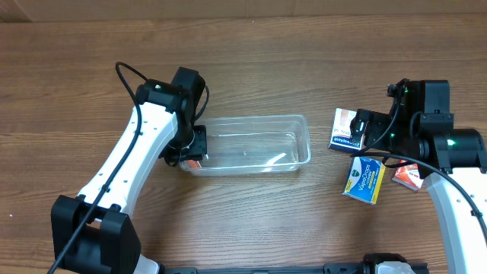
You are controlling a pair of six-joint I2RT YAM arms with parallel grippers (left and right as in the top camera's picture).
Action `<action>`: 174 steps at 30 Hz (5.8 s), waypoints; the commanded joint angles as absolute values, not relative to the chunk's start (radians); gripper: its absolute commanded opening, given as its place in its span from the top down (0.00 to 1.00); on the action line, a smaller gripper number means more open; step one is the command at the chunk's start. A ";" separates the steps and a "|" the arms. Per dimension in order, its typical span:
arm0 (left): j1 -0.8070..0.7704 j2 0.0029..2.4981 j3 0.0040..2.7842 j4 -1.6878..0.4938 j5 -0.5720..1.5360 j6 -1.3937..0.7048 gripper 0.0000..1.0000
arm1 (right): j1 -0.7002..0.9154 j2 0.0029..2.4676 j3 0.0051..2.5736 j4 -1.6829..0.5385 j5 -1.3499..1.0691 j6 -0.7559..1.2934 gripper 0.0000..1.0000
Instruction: Pack container
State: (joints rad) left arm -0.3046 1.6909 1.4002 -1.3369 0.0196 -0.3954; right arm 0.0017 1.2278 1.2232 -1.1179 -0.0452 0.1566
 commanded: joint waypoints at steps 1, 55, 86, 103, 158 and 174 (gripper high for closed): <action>-0.308 1.689 1.385 -1.334 0.020 -0.404 0.54 | -0.001 1.225 1.250 -1.114 -0.047 0.161 0.00; 0.170 1.453 1.639 -1.345 0.076 -0.295 0.00 | -0.007 2.086 1.485 -1.081 -0.003 0.148 0.00; 0.170 1.453 1.639 -1.350 0.076 -0.294 0.00 | 0.112 1.727 1.665 -1.279 -0.006 0.160 0.26; 0.170 1.453 1.639 -1.354 0.076 -0.295 0.00 | 0.497 1.650 1.423 -1.119 -0.006 0.315 0.24; 0.170 1.453 1.639 -1.344 0.071 -0.291 0.00 | -0.112 1.487 0.921 -0.988 0.005 0.258 0.00; 0.169 1.453 1.639 -1.336 0.072 -0.292 0.00 | -0.112 1.519 0.811 -0.870 -0.040 0.253 0.00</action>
